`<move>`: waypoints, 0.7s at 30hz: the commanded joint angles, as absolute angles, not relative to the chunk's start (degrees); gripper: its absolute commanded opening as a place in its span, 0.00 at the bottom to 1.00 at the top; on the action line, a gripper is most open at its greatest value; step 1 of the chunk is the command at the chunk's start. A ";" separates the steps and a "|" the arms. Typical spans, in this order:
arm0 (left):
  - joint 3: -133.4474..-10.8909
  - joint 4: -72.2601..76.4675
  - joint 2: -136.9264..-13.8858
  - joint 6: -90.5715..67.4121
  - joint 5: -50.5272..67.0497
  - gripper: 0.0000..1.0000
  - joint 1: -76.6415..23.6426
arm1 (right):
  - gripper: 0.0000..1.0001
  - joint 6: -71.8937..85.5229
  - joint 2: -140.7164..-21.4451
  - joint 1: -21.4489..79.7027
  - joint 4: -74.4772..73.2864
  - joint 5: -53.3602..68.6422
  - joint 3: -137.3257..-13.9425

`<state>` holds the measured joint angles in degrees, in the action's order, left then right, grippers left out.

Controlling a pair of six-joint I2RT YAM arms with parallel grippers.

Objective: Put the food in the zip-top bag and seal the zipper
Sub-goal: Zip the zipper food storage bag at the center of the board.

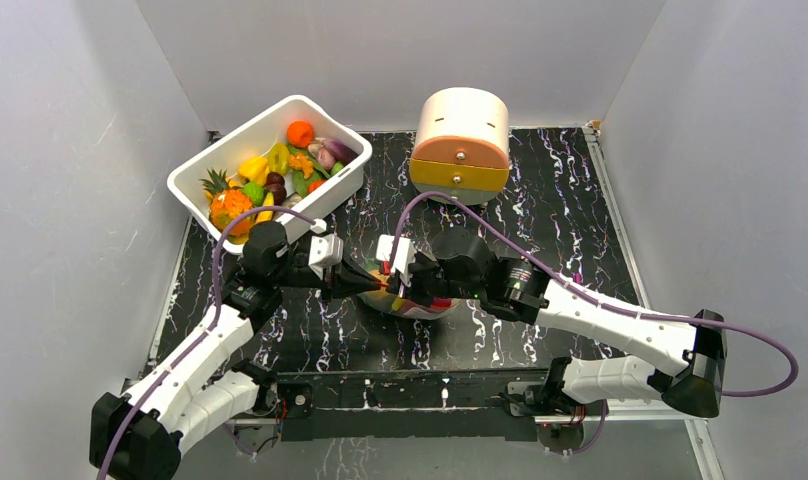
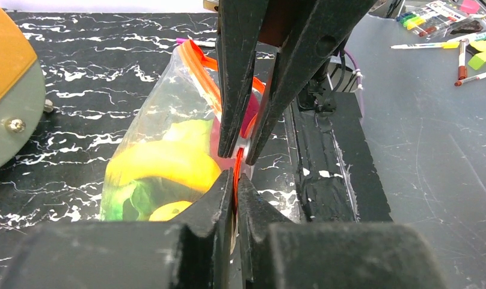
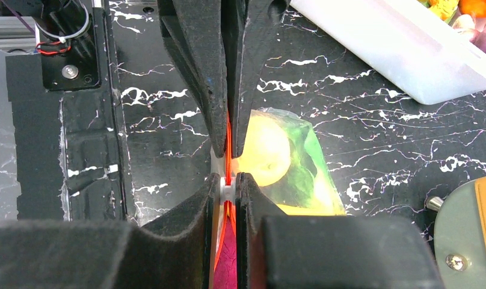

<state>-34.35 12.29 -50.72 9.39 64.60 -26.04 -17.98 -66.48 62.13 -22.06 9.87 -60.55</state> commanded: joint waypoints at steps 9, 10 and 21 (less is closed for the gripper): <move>-37.80 9.63 -47.81 11.89 57.54 0.00 -25.93 | 0.00 -18.54 -65.63 61.81 -18.46 7.82 -63.35; -37.99 9.18 -47.31 12.06 55.89 0.00 -25.93 | 0.00 -18.54 -65.39 61.70 -18.86 7.37 -63.44; -41.03 5.43 -42.19 13.21 39.67 0.00 -25.93 | 0.00 -17.80 -63.35 60.05 -22.60 3.95 -64.42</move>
<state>-37.93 5.26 -45.63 11.70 48.56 -26.39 -17.96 -66.26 60.62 -20.86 5.89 -61.56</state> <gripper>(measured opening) 0.012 0.108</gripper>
